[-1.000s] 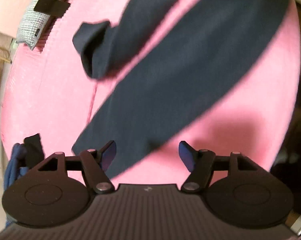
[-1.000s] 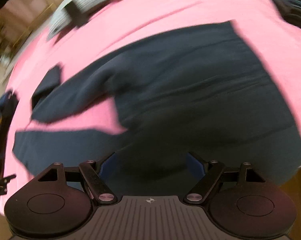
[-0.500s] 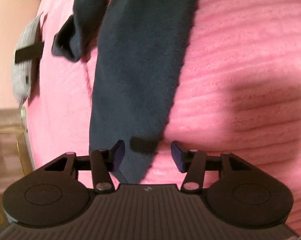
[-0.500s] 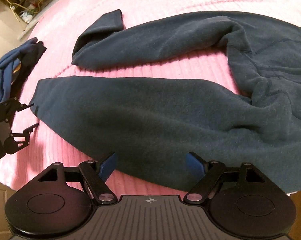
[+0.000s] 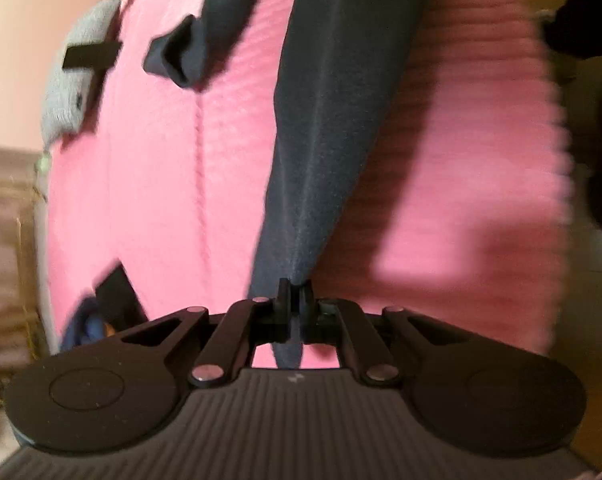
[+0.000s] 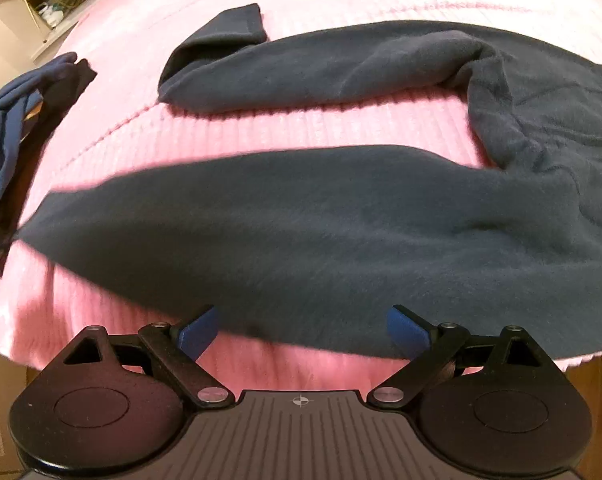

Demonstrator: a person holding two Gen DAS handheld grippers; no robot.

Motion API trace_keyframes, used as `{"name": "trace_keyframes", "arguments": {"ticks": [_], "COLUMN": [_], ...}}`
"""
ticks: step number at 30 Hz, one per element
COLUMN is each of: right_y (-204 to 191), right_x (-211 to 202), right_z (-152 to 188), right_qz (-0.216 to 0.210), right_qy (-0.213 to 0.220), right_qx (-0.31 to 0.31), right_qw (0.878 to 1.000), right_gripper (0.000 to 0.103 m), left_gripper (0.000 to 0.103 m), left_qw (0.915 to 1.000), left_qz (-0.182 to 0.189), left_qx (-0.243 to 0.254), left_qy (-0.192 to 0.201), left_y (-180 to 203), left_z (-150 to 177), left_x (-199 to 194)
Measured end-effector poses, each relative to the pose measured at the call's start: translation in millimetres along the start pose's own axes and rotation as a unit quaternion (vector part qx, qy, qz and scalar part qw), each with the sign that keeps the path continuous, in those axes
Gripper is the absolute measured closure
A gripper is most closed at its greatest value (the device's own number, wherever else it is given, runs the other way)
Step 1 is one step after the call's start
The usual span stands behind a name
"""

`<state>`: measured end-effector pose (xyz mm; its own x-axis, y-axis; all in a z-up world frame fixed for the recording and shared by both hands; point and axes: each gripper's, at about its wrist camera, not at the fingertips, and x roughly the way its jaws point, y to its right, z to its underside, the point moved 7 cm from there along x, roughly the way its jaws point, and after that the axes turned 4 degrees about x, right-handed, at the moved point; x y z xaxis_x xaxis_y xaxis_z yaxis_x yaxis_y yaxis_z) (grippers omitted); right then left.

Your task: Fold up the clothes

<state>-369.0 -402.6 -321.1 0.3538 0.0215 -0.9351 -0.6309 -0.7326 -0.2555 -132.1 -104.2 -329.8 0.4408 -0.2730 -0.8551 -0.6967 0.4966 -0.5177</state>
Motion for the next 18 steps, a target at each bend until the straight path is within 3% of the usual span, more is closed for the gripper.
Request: {"name": "trace_keyframes", "arguments": {"ticks": [5, 8, 13, 18], "right_y": [1.3, 6.7, 26.0, 39.4], "right_x": [7.2, 3.7, -9.5, -25.7], "right_z": [13.5, 11.7, -0.3, -25.6], "right_qz": [-0.005, -0.003, 0.011, 0.012], "right_qy": [-0.029, -0.034, -0.022, -0.001], "right_qx": [-0.005, -0.003, 0.016, 0.036], "right_qw": [1.000, 0.999, 1.000, 0.999], "right_gripper": [0.009, 0.009, 0.009, 0.009], "left_gripper": [0.101, 0.101, 0.099, 0.079], "left_qw": [0.9968, 0.9944, 0.9923, 0.9844], "left_qz": [0.059, 0.080, 0.096, 0.115], "left_qx": [-0.038, -0.048, -0.050, -0.079], "left_qy": [-0.038, -0.050, -0.060, -0.107], "left_y": [62.9, 80.9, 70.9, 53.1], "left_z": [-1.7, -4.9, -6.9, 13.3], "left_x": [3.4, 2.3, -9.5, -17.6]}}
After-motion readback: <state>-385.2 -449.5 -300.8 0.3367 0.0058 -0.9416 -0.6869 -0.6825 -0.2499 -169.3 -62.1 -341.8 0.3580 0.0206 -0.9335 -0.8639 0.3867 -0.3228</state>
